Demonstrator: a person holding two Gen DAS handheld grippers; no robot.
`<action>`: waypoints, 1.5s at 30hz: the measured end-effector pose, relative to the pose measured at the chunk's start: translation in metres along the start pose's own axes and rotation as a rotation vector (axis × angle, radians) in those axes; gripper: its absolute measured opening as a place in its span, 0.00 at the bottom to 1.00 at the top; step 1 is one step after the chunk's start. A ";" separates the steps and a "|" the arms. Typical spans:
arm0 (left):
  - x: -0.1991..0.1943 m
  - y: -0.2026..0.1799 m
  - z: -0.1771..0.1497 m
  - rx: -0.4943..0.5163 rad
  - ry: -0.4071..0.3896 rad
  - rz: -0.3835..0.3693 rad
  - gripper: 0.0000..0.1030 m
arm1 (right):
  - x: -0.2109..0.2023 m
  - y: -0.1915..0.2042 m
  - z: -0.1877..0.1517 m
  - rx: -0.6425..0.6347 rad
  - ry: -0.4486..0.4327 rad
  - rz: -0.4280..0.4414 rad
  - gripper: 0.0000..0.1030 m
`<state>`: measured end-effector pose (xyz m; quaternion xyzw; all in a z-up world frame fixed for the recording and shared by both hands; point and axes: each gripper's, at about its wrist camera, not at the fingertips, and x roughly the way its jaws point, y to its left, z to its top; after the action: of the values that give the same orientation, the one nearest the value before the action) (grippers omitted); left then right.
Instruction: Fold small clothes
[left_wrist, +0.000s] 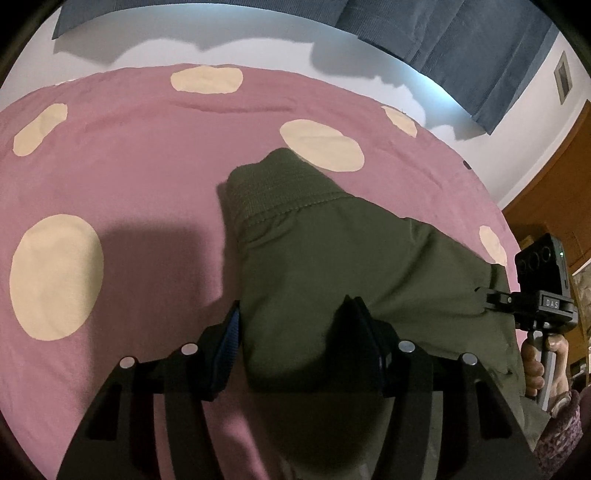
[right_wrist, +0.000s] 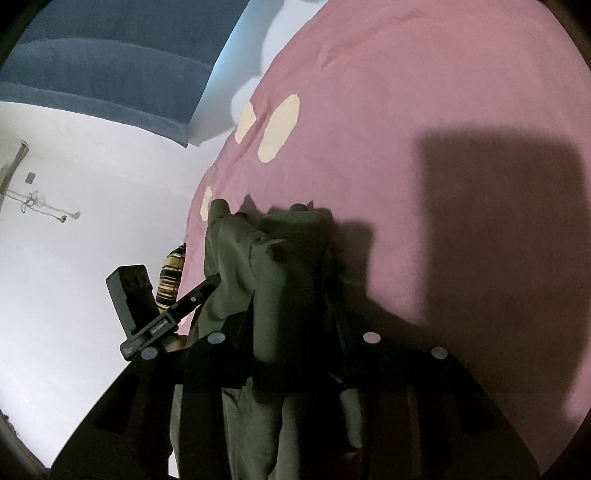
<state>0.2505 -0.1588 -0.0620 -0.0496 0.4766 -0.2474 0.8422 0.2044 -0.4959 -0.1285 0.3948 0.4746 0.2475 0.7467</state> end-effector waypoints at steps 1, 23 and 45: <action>0.000 0.000 0.000 0.000 -0.001 -0.001 0.57 | 0.000 0.000 0.000 0.002 -0.001 0.001 0.31; -0.080 -0.010 -0.072 -0.083 0.017 -0.037 0.84 | -0.062 0.023 -0.072 -0.052 -0.043 -0.144 0.78; -0.075 -0.022 -0.121 -0.142 0.066 -0.206 0.86 | -0.054 0.020 -0.128 -0.023 -0.045 0.003 0.78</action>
<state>0.1104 -0.1248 -0.0625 -0.1496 0.5128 -0.2995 0.7905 0.0656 -0.4792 -0.1150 0.3924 0.4545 0.2449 0.7612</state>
